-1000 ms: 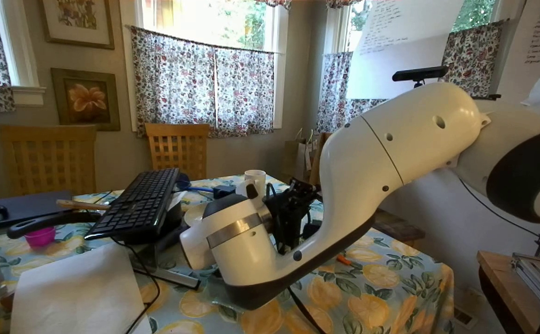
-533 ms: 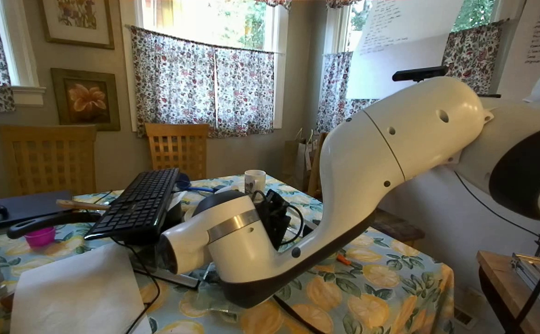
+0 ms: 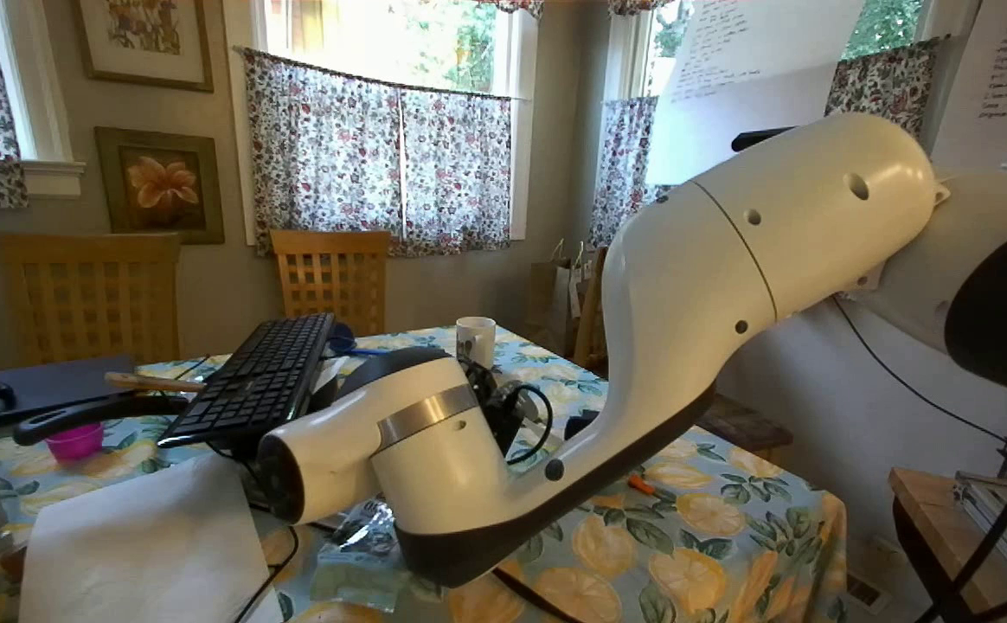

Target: Pick up the folk from the cup and put it on the table

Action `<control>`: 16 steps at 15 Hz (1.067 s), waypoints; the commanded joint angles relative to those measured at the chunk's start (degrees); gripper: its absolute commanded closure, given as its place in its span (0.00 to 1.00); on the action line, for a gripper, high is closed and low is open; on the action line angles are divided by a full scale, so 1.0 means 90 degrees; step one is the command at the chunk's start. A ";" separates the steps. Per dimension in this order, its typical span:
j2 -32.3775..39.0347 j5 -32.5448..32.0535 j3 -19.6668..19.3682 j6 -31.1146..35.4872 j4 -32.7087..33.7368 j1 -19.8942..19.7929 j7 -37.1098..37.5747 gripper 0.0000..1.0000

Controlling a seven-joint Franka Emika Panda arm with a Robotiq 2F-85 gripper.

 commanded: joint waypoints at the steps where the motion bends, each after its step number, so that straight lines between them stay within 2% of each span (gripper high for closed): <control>1: -0.0649 0.0014 0.0142 0.0035 -0.0853 0.0196 -0.0090 0.96; 9: -0.1474 0.0008 0.0128 -0.0330 -0.2011 0.0500 -0.0188 0.96; 16: -0.1709 0.0027 0.0114 -0.0435 -0.2887 0.0511 -0.0120 0.96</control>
